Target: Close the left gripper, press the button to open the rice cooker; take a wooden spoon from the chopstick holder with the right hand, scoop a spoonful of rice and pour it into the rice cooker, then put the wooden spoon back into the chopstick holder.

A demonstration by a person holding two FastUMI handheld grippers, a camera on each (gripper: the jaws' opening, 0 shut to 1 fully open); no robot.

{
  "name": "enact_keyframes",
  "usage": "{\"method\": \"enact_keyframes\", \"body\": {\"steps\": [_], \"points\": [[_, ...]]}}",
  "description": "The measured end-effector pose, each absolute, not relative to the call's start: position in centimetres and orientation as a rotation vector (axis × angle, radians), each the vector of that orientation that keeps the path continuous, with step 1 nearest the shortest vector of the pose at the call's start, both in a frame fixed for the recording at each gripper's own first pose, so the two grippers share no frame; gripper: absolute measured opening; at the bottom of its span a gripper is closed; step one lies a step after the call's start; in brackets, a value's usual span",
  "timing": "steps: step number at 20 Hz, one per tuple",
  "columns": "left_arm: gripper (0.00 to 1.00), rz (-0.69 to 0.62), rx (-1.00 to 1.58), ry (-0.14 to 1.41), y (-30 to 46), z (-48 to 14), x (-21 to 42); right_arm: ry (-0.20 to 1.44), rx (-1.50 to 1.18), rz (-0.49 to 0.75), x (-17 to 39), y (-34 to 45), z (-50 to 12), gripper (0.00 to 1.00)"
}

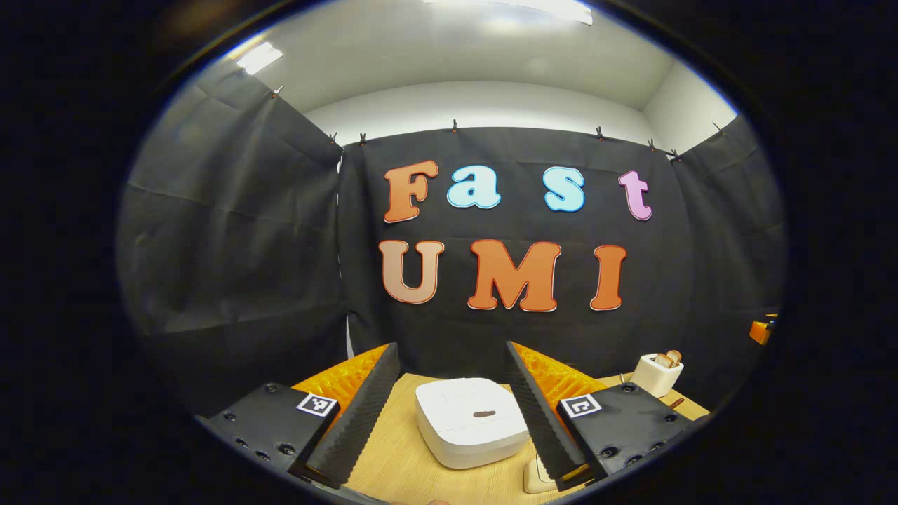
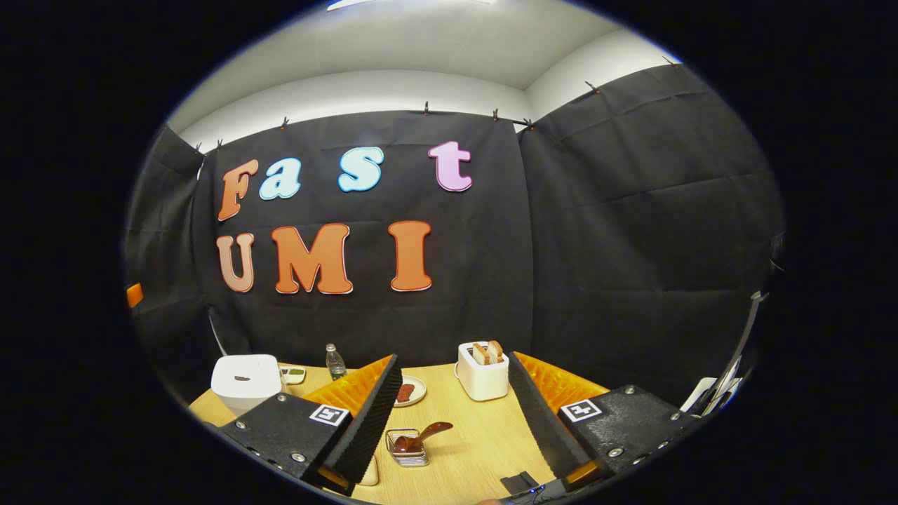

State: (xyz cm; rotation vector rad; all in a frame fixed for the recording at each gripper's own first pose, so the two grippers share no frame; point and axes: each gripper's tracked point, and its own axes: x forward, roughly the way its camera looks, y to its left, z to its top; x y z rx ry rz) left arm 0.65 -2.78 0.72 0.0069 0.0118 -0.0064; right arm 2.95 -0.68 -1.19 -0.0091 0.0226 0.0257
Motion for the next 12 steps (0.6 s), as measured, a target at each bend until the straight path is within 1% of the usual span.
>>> {"method": "enact_keyframes", "body": {"steps": [2,4,6,12], "points": [[0.99,-0.015,0.008,0.029,-3.0,0.1,0.5,0.012,-0.024,0.015,3.0,-0.8,-1.0,0.94],[0.99,0.002,0.022,0.023,-2.2,0.5,0.6,0.01,-0.04,0.034,2.9,0.0,-0.8,0.94],[0.99,0.01,0.013,0.019,-2.1,0.8,0.7,-0.003,-0.06,0.02,3.1,-0.4,-0.2,0.94],[0.99,0.02,0.006,0.042,-1.5,0.2,0.8,0.012,-0.069,0.031,2.9,0.4,-0.5,0.94]]}}
